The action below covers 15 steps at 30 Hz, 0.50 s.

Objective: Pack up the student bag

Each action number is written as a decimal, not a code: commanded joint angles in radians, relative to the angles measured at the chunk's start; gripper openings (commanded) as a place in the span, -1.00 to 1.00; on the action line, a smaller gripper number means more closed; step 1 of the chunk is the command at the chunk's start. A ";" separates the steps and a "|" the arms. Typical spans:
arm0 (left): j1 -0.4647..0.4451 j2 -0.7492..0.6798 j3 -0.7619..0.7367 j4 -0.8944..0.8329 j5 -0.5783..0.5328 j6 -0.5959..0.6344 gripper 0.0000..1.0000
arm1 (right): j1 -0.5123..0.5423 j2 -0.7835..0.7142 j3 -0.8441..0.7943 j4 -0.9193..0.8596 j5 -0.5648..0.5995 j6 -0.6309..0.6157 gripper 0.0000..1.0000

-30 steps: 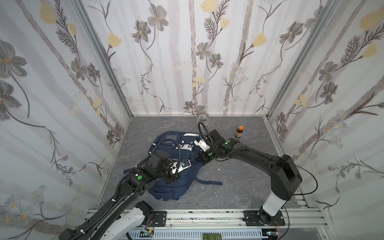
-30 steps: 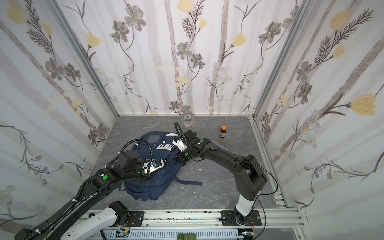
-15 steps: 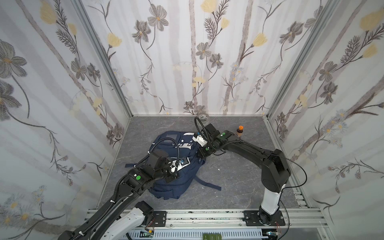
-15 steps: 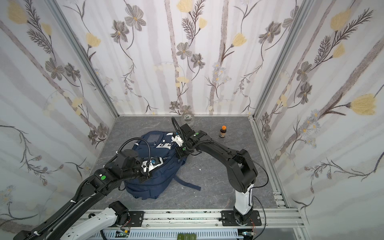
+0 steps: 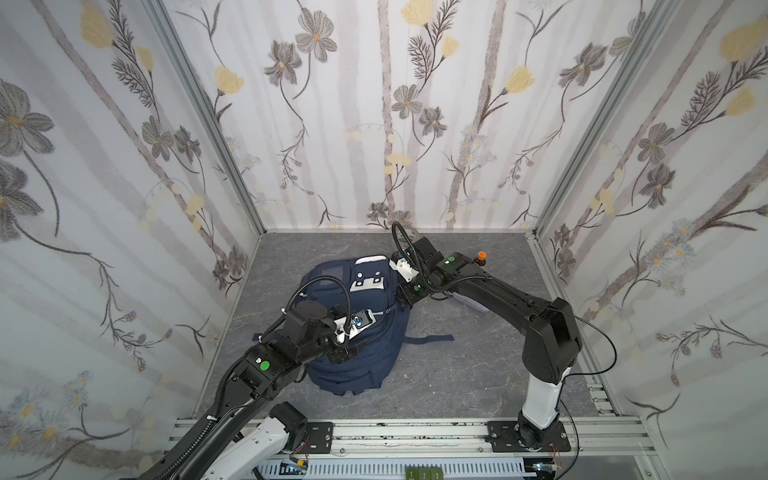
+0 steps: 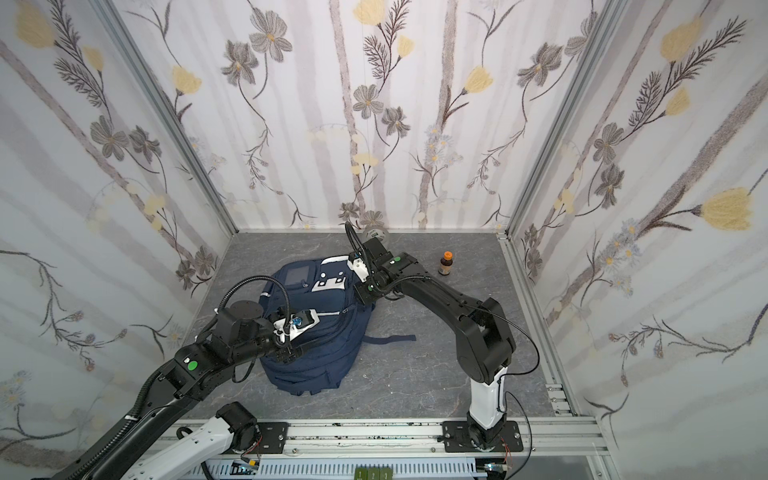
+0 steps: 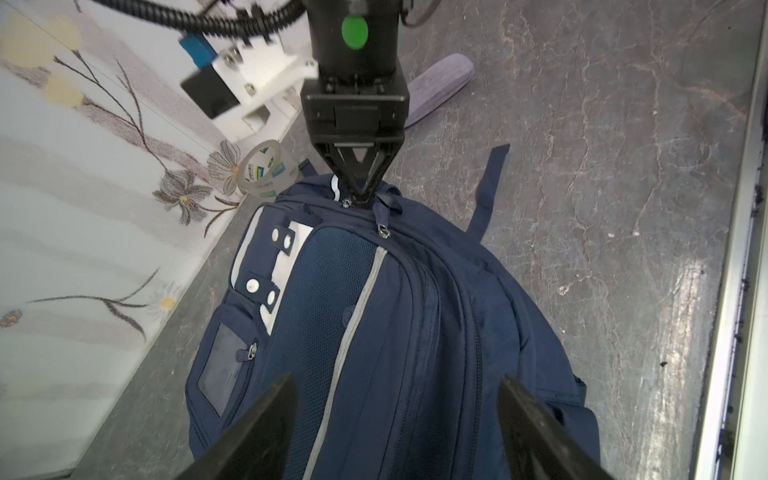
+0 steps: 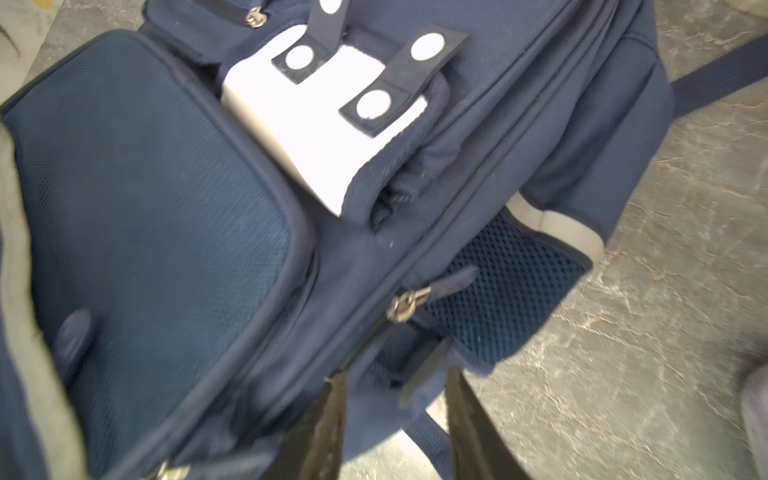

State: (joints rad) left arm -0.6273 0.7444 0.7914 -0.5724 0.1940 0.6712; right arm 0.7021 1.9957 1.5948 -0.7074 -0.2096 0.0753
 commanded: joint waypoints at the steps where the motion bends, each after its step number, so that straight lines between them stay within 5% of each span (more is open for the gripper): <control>1: 0.002 0.023 -0.026 0.017 -0.027 0.051 0.53 | 0.002 -0.054 -0.051 0.030 0.000 -0.076 -0.05; 15: 0.088 0.128 -0.067 0.130 0.005 0.024 0.04 | 0.064 -0.119 -0.137 0.185 -0.159 -0.295 -0.03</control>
State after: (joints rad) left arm -0.5545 0.8661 0.7300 -0.5034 0.1997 0.7010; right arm 0.7589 1.8584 1.4548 -0.5968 -0.3038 -0.1364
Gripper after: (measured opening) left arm 0.526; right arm 0.478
